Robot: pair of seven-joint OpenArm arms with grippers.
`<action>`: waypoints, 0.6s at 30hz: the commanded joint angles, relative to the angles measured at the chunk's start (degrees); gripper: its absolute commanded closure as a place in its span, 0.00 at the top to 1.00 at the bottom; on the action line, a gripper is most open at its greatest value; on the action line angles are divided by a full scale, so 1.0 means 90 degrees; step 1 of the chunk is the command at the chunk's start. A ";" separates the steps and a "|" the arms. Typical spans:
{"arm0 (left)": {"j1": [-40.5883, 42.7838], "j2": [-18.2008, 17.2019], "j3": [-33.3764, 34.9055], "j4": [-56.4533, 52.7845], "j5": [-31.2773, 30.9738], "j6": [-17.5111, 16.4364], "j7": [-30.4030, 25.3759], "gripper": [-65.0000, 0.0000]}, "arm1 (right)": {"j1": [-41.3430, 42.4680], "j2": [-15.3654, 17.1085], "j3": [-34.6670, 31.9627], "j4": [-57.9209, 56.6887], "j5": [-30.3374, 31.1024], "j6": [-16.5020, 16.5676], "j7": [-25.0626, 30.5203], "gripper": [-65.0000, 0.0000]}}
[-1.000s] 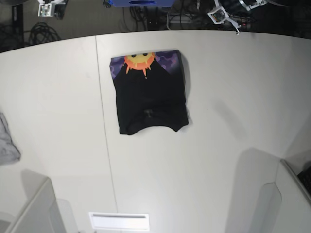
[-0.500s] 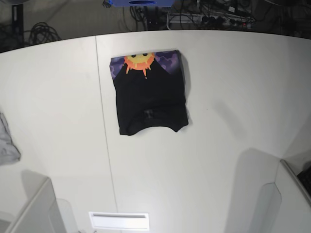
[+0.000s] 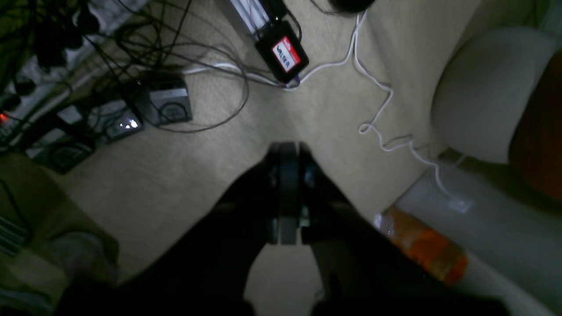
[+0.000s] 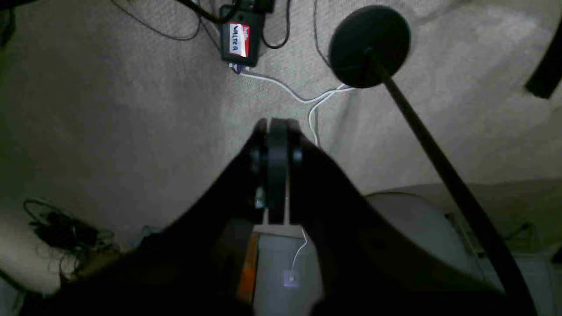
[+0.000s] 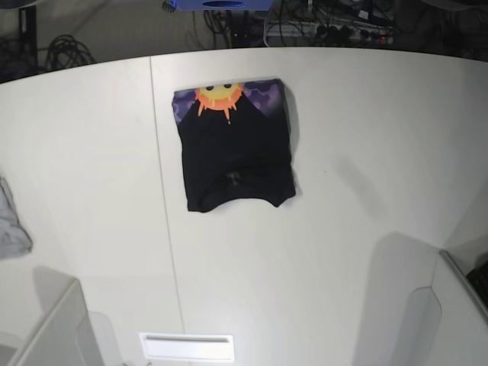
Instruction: Fold the T-shirt properly
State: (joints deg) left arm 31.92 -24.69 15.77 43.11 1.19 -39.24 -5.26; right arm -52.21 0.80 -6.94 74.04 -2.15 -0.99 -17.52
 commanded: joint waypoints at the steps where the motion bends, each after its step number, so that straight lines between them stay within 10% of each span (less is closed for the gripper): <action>1: -0.0026 -0.0026 -0.0067 -0.0224 0.0000 -0.0084 -0.0007 0.00 | -0.0133 0.0024 0.0004 -0.0193 -0.0020 -0.0012 0.0164 0.00; 10: -0.0895 0.0736 -0.0126 -0.2109 0.0000 -0.0084 -0.0007 0.00 | 0.1224 0.0326 -0.0005 -0.3367 -0.0020 0.0106 0.1736 0.00; 18: -0.1354 0.1507 -0.1327 -0.3105 0.0009 0.0614 -0.0007 0.00 | 0.2807 0.0688 0.0053 -0.6630 0.1026 0.2118 0.3837 0.00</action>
State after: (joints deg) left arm 18.87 -10.61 3.70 15.40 1.04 -33.12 -5.39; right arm -26.63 6.37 -6.50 13.82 7.49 18.26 15.84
